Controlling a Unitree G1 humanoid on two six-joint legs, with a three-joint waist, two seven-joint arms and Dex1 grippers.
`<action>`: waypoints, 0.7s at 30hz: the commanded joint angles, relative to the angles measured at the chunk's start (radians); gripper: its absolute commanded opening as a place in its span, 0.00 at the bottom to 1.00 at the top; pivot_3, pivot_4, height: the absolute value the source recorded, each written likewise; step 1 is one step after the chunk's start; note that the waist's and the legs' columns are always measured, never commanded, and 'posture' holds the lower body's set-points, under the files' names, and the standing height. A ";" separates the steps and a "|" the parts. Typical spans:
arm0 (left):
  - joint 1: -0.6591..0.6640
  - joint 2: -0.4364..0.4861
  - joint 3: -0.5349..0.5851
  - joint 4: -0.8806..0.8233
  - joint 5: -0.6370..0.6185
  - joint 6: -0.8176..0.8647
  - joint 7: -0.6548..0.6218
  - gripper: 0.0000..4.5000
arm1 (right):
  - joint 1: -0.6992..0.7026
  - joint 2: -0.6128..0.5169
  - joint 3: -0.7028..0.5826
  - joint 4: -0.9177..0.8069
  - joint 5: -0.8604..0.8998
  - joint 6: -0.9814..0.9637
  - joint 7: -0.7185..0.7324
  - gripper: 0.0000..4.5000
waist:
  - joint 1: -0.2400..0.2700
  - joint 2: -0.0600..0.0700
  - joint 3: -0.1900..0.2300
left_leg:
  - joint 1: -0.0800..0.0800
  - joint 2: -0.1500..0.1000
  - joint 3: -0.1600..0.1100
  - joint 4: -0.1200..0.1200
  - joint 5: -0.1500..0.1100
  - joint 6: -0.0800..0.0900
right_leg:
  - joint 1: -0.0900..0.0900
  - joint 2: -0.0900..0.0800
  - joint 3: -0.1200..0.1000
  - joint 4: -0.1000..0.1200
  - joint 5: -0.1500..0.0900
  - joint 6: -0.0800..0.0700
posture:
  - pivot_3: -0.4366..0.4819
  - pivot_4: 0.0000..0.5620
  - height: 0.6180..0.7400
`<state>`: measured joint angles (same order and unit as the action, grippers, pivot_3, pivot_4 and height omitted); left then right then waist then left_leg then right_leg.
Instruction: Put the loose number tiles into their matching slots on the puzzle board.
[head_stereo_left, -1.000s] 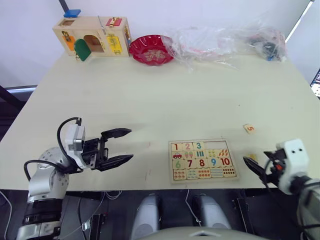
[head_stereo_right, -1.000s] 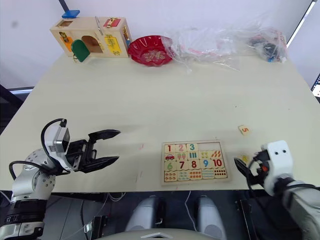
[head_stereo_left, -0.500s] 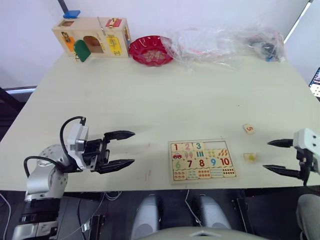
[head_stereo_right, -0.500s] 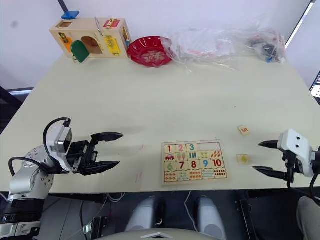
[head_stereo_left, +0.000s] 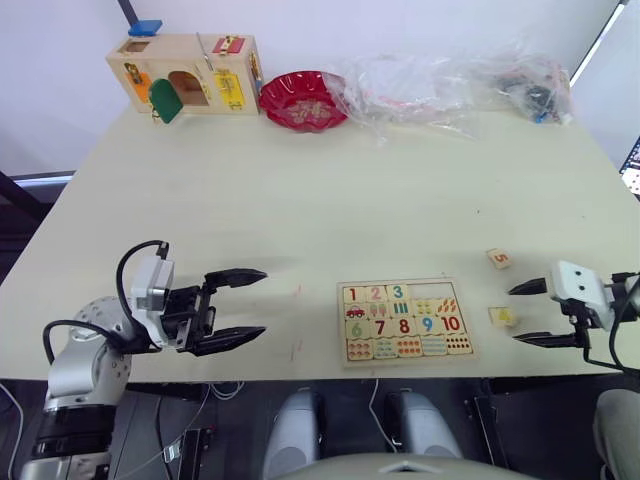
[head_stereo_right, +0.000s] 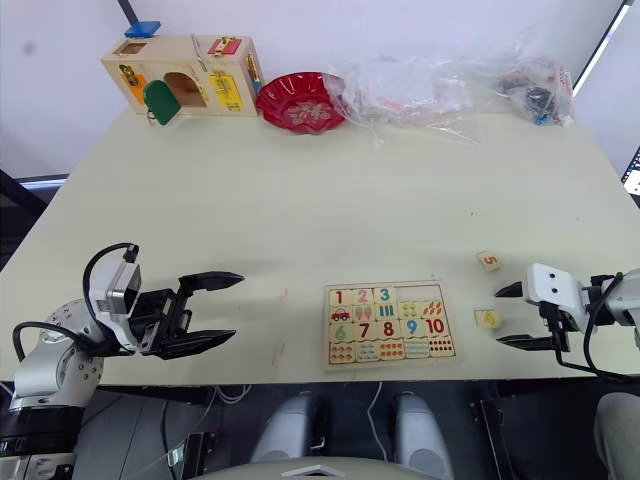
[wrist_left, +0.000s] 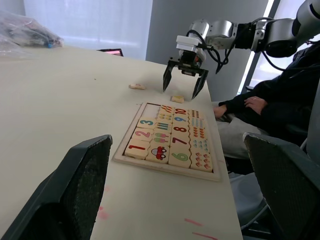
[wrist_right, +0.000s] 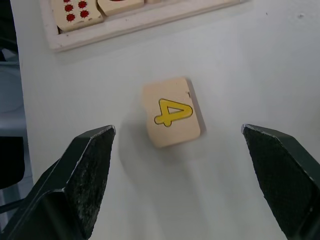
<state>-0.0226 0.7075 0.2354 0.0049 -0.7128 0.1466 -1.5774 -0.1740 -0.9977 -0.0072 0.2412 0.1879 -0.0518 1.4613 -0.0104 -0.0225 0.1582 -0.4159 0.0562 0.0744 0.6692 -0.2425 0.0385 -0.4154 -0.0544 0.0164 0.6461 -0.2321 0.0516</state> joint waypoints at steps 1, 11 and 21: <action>0.009 0.002 0.019 -0.049 -0.029 0.001 -0.012 1.00 | -0.024 0.014 0.003 0.033 0.005 -0.045 0.005 0.94 | 0.000 0.000 0.000 | 0.000 0.000 0.000 0.000 0.000 0.000 | 0.000 0.000 0.000 0.000 0.000 0.000 | 0.48 0.27 1.00; 0.015 0.003 0.023 -0.060 -0.037 0.007 -0.004 1.00 | -0.051 0.035 0.018 0.140 0.006 -0.134 0.022 0.94 | 0.000 0.000 0.000 | 0.001 0.000 0.000 0.000 0.000 0.000 | 0.001 0.000 0.000 0.000 0.000 0.000 | 0.48 0.27 1.00; 0.032 0.001 0.028 -0.069 -0.040 0.004 0.010 1.00 | -0.035 0.047 0.011 0.120 0.026 -0.131 -0.005 0.94 | -0.001 0.000 0.000 | 0.001 0.000 0.000 0.000 0.000 0.000 | 0.001 0.000 0.000 0.000 0.000 0.000 | 0.48 0.27 1.00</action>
<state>0.0056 0.7055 0.2356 -0.0297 -0.7322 0.1520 -1.5660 -0.2209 -0.9551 0.0193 0.3720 0.2056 -0.1855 1.4653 -0.0115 -0.0226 0.1580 -0.4143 0.0564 0.0745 0.6695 -0.2424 0.0385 -0.4139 -0.0543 0.0163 0.6463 -0.2318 0.0513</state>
